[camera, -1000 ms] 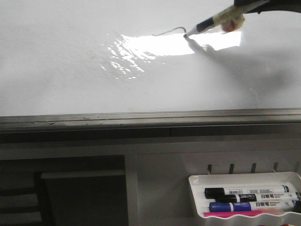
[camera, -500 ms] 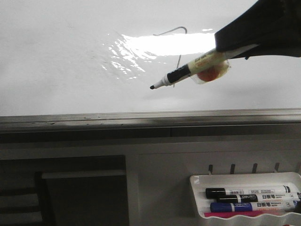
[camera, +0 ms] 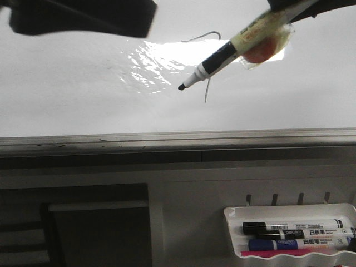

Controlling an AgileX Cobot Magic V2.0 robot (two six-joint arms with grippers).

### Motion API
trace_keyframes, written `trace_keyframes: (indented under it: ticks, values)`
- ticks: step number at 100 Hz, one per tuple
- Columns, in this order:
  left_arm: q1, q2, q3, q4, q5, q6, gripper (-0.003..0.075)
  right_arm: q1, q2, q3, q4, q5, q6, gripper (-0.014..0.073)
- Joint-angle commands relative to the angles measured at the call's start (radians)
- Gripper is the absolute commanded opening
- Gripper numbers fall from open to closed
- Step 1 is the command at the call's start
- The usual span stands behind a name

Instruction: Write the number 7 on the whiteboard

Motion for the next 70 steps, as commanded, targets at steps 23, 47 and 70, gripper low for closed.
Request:
trace_keyframes:
  ticks: [23,47,70]
  values:
    - [-0.120,0.172,-0.124,0.040,-0.108,0.078,0.0512,0.071,-0.022,-0.039,0.035,0.020,0.017,-0.0050]
    - [-0.120,0.237,-0.160,0.047,-0.130,0.078,0.0510,0.076,-0.022,-0.039,0.035,-0.005,0.019,-0.0050]
    - [-0.118,0.246,-0.160,0.077,-0.148,0.078,0.0312,0.076,-0.022,-0.039,0.035,-0.015,0.019,-0.0050]
